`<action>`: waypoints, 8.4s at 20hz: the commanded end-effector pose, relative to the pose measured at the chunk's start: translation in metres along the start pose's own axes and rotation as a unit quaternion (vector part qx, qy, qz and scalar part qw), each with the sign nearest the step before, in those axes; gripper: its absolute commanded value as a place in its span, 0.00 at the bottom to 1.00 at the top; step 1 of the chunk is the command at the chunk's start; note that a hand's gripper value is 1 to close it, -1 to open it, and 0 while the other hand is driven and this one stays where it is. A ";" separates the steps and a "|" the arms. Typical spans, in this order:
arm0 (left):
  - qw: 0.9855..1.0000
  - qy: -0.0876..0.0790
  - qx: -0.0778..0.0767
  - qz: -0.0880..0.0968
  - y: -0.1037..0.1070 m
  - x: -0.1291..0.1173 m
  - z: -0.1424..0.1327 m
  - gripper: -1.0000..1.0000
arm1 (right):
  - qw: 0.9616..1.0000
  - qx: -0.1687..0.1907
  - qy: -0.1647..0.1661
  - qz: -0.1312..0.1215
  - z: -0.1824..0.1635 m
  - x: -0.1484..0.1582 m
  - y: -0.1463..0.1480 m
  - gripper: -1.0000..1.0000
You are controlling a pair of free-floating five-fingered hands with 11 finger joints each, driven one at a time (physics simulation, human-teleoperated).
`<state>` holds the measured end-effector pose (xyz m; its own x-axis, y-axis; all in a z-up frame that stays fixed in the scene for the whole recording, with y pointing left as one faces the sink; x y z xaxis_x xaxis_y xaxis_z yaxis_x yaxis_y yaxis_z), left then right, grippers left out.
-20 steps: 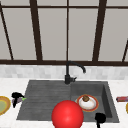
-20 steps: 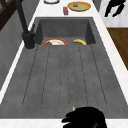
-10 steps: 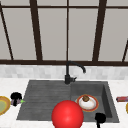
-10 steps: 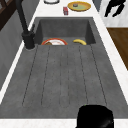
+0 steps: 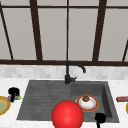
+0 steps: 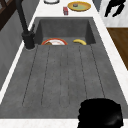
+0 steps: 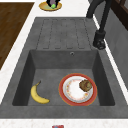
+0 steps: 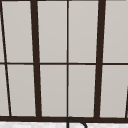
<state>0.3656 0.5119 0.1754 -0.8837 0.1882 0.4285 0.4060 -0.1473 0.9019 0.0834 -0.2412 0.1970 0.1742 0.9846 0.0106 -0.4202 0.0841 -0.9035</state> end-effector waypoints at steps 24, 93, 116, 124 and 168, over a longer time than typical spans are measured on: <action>0.997 -0.013 0.080 -0.018 -0.064 0.041 0.159 1.00 | 1.000 0.000 0.000 0.000 0.000 0.000 0.000 0.50; 0.999 -0.011 0.038 -0.015 0.006 0.169 0.005 0.00 | 1.000 0.000 0.000 0.000 0.000 0.000 0.000 0.50; 0.999 0.021 0.040 -0.024 0.018 0.183 -0.096 0.00 | 1.000 0.000 0.000 0.000 0.000 0.000 0.000 0.50; 0.998 0.043 0.046 -0.024 0.005 0.193 -0.122 0.00 | 1.000 0.000 0.000 0.000 0.000 0.000 0.000 0.50; 0.994 0.058 0.082 -0.038 0.012 0.228 -0.176 0.00 | 1.000 0.000 0.000 0.000 0.000 0.000 0.000 0.50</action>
<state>0.1302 0.3825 0.2741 -0.9147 0.1779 0.3629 0.3586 -0.0568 0.9318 0.0834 -0.2412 0.1970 0.1742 0.9846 0.0106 -0.4202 0.0841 -0.9035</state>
